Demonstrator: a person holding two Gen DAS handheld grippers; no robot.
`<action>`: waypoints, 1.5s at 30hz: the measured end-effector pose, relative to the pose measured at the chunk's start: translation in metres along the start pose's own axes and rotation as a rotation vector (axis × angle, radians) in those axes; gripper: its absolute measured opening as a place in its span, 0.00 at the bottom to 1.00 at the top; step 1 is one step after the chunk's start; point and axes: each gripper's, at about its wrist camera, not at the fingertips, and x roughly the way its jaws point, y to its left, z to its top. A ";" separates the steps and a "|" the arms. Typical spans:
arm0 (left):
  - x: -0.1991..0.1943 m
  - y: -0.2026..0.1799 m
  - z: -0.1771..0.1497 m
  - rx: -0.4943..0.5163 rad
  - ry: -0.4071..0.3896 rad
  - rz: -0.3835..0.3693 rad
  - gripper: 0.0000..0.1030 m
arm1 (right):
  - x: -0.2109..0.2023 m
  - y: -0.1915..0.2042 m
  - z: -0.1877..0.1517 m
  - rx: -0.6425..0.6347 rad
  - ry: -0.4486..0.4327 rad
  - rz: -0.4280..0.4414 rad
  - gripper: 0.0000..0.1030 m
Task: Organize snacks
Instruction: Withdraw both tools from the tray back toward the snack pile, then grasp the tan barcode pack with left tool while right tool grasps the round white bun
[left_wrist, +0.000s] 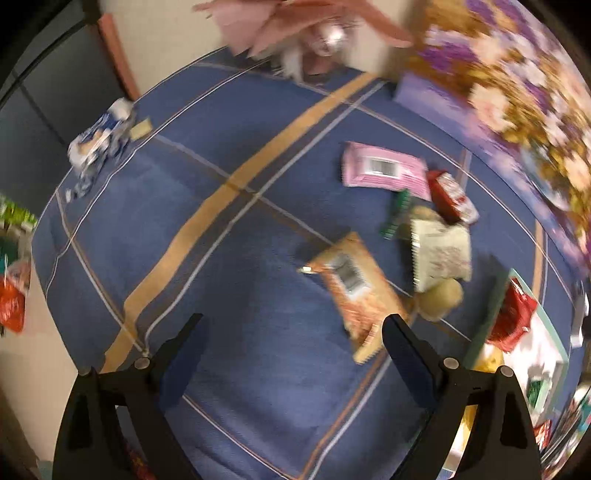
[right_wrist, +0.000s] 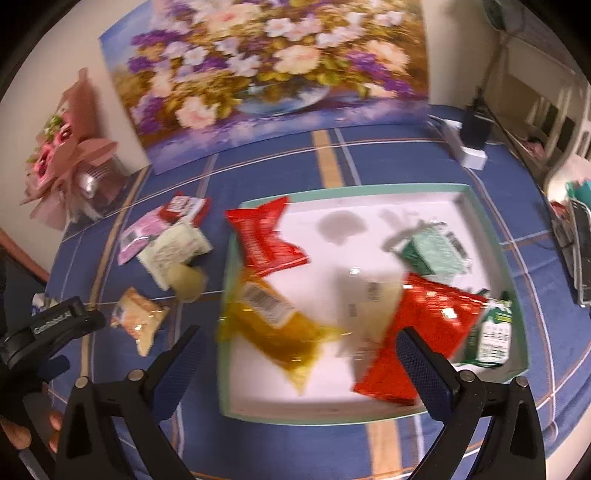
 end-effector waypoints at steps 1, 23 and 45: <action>0.002 0.006 0.001 -0.017 0.009 -0.001 0.92 | 0.001 0.006 0.000 -0.010 0.000 0.008 1.00; 0.056 -0.013 0.008 0.044 0.085 -0.196 0.92 | 0.035 0.070 -0.011 -0.168 0.025 0.047 0.96; 0.089 -0.044 0.029 0.045 0.109 -0.297 0.55 | 0.074 0.091 0.021 -0.160 0.027 0.162 0.49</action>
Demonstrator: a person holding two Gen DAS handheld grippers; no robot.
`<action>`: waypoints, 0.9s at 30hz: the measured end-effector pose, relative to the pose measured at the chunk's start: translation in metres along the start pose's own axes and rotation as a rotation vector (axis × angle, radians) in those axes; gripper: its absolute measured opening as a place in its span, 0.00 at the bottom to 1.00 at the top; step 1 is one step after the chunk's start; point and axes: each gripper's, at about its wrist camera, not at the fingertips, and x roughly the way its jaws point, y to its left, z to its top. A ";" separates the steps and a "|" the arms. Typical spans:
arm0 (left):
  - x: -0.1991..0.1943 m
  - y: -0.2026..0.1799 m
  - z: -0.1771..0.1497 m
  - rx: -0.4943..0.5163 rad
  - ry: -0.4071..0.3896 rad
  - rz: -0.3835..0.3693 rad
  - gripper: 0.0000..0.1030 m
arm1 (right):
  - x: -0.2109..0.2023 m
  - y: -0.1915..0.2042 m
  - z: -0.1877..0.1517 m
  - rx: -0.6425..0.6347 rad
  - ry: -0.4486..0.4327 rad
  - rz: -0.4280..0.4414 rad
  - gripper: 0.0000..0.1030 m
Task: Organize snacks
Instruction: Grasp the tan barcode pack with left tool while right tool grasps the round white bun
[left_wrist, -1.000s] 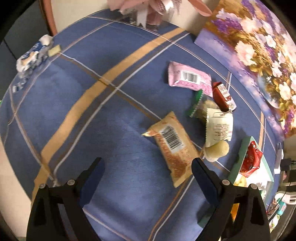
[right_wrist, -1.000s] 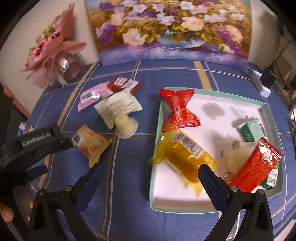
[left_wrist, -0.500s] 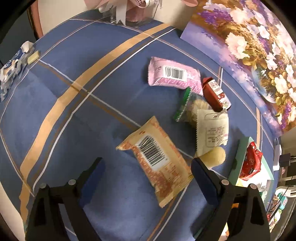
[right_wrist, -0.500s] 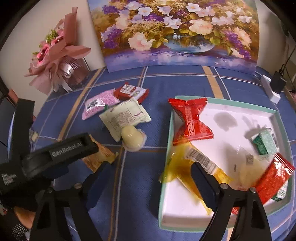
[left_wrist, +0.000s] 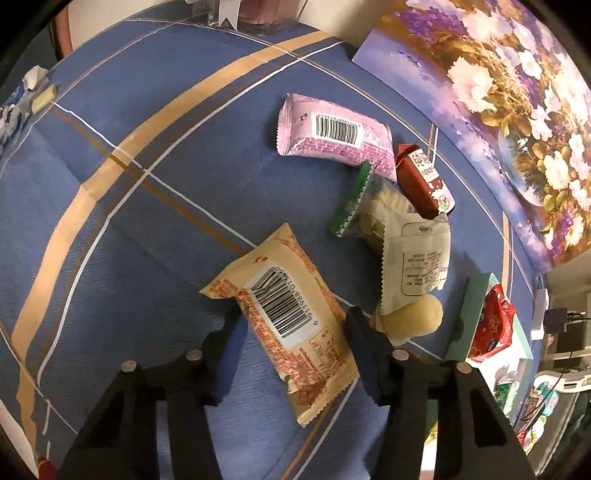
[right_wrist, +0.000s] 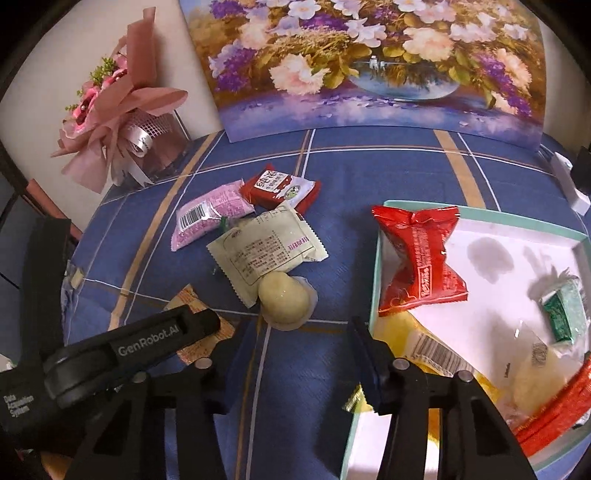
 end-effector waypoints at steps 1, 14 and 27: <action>0.000 0.000 0.001 0.001 -0.005 0.002 0.54 | 0.002 0.001 0.001 -0.003 0.001 -0.001 0.49; 0.007 0.007 0.014 -0.017 -0.011 -0.005 0.53 | 0.028 0.009 0.011 -0.018 0.025 0.003 0.47; 0.011 0.005 0.023 0.002 -0.016 0.004 0.53 | 0.063 0.022 0.009 -0.075 0.064 -0.057 0.47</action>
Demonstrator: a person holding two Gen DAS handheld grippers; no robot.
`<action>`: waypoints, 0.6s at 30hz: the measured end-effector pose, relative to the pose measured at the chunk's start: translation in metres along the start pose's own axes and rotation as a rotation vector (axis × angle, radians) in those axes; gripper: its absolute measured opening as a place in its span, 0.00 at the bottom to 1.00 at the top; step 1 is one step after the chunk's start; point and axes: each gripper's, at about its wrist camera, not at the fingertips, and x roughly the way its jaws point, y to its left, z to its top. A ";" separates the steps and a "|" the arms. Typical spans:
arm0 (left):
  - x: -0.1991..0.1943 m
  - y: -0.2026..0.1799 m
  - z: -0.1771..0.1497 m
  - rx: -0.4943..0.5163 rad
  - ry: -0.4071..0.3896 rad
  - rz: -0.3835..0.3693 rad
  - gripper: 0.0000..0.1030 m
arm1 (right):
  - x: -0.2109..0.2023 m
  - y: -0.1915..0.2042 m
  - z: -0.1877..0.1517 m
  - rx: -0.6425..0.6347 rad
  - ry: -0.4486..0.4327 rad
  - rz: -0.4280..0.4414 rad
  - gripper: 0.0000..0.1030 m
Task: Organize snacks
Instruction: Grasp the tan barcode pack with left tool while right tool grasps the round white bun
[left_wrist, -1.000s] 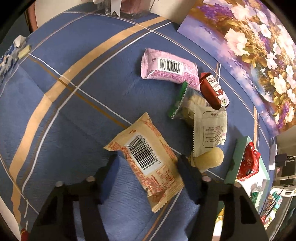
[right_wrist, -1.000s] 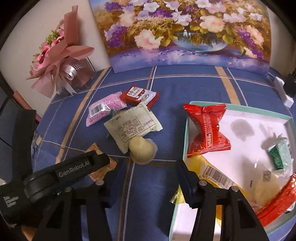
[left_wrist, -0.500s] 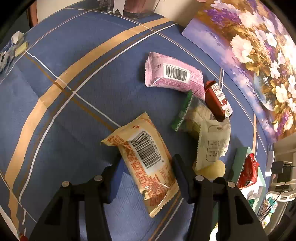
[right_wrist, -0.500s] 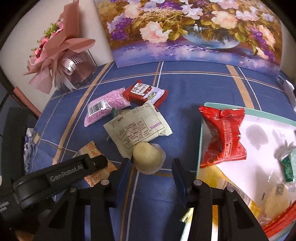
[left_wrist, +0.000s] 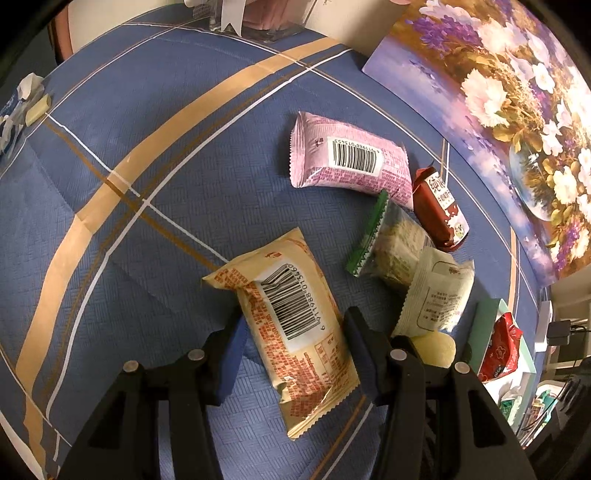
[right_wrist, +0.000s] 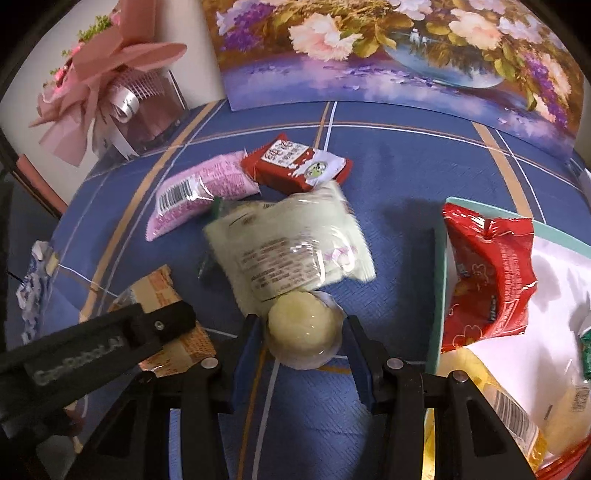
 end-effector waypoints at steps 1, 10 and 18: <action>0.001 -0.001 0.001 0.002 0.001 -0.001 0.53 | 0.001 0.003 0.000 -0.015 0.000 -0.013 0.47; 0.001 -0.005 -0.002 0.037 0.000 0.009 0.58 | 0.003 0.012 -0.004 -0.068 -0.008 -0.059 0.49; 0.003 -0.007 -0.002 0.039 -0.002 -0.012 0.64 | 0.004 0.012 -0.005 -0.066 -0.010 -0.049 0.56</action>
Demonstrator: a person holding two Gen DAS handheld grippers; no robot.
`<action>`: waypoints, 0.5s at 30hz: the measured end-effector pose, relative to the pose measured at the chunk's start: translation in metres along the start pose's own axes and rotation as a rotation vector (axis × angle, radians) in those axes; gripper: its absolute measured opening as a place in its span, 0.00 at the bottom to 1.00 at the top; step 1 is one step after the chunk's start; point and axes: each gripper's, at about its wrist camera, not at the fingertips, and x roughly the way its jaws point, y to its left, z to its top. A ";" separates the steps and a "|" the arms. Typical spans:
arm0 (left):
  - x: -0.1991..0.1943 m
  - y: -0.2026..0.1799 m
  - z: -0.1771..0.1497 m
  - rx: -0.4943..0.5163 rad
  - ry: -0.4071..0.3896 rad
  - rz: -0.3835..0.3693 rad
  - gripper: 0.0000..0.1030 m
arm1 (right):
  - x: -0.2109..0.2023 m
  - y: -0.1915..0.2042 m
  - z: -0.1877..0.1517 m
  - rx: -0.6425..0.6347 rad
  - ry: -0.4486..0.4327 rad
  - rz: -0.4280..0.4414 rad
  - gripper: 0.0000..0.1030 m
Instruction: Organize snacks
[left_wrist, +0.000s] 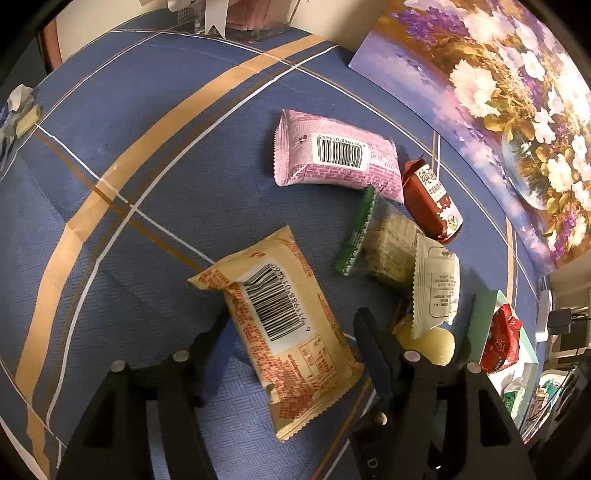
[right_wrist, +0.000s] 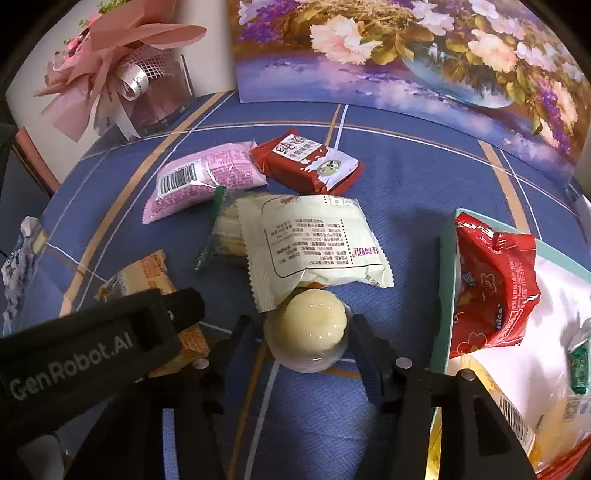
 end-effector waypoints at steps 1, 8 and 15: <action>0.000 0.000 0.000 -0.001 -0.001 -0.001 0.64 | 0.000 0.001 0.000 -0.002 0.000 -0.003 0.56; -0.002 0.004 0.000 -0.006 0.006 -0.014 0.64 | 0.001 0.004 -0.001 -0.026 -0.005 -0.027 0.55; -0.008 0.012 0.000 -0.014 0.007 0.020 0.46 | 0.000 0.000 0.000 -0.002 -0.009 -0.030 0.47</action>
